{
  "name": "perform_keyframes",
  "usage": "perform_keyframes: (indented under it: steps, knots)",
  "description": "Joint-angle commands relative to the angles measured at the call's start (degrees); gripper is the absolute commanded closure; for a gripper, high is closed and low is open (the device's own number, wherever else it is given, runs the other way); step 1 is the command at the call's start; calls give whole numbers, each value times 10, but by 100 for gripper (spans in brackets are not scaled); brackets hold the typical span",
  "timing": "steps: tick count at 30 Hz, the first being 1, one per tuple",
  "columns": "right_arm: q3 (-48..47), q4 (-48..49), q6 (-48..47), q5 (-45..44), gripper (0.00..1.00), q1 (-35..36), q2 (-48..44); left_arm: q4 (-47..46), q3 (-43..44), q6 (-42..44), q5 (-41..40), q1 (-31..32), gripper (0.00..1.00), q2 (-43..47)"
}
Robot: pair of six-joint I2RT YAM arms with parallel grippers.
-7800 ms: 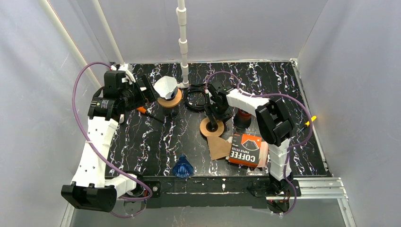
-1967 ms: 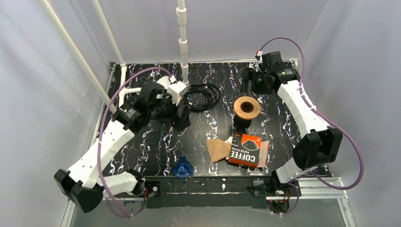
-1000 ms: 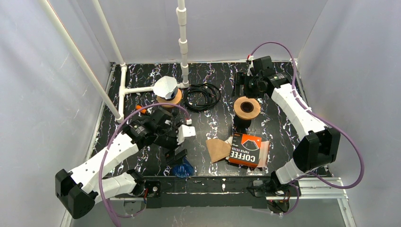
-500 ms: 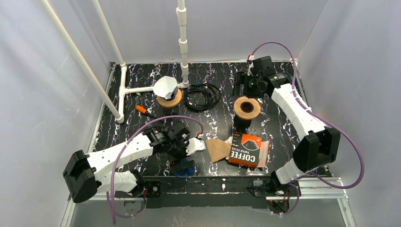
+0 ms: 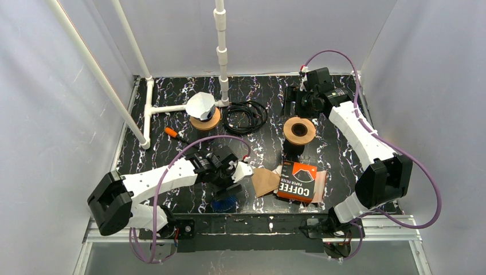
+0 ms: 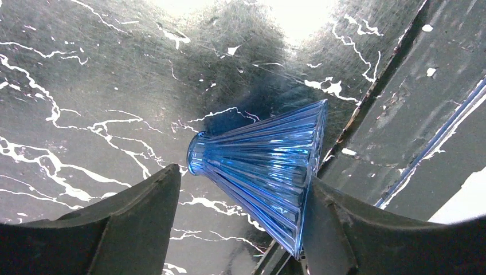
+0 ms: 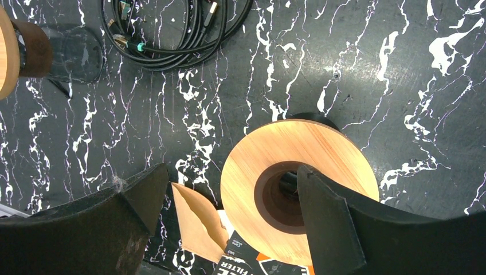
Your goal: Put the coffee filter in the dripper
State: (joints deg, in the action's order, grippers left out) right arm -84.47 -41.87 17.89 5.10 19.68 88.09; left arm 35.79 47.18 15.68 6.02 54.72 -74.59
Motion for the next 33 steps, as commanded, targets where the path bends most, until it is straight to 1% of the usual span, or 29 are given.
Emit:
perform_keyframes:
  steps: [1,6,8,12,20,25,27,33]
  knots:
    - [0,18,5,2,9,4,-25,-8,-6,-5,-10,3,35,8]
    - [-1,18,5,6,9,4,-23,-6,-9,1,-2,3,43,17]
    - [-2,19,5,7,10,3,-23,-3,-9,2,2,4,49,21]
    - [-2,19,6,10,10,3,-21,7,-7,4,6,3,55,23]
    - [-12,19,7,13,10,4,-17,24,14,5,-10,3,57,26]
    - [-15,19,7,15,11,4,-15,35,23,13,-5,3,65,31]
    - [-16,18,7,16,11,4,-14,38,26,11,-1,3,72,30]
    - [-20,17,6,16,11,4,-14,45,36,-2,-2,3,78,31]
